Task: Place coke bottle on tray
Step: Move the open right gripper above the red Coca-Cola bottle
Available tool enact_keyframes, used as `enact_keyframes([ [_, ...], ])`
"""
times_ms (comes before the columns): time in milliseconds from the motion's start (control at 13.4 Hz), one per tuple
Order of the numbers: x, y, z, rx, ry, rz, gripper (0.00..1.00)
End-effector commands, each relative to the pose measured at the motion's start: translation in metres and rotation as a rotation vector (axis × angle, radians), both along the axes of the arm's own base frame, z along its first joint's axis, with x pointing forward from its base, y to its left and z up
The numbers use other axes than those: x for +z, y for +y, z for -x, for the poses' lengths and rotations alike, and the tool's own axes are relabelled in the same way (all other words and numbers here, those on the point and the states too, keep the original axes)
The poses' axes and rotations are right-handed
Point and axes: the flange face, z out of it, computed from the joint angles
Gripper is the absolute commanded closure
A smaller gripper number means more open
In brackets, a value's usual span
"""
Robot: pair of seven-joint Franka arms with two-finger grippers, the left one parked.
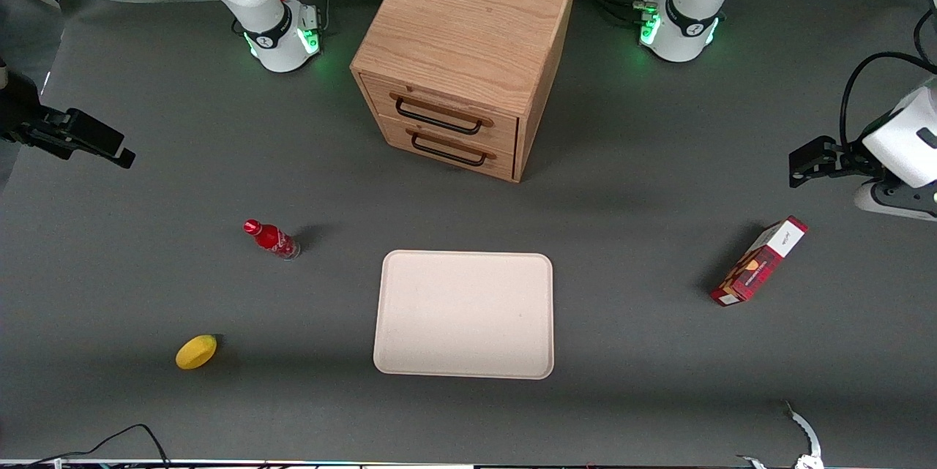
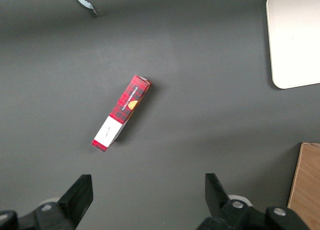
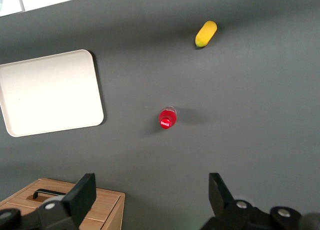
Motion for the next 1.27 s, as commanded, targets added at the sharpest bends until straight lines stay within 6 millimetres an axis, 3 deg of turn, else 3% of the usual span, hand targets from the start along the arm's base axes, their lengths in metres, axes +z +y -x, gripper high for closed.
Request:
enact_keyframes([
  [0, 0.006, 0.000, -0.003, 0.005, -0.001, -0.021, 0.00],
  [448, 0.012, 0.000, 0.000, 0.008, -0.013, -0.014, 0.00],
  [598, 0.007, 0.000, -0.002, 0.008, -0.001, -0.015, 0.00],
  [897, -0.026, 0.010, -0.019, 0.025, 0.046, -0.004, 0.00],
  [1195, -0.096, 0.023, -0.045, 0.046, 0.078, 0.019, 0.00],
])
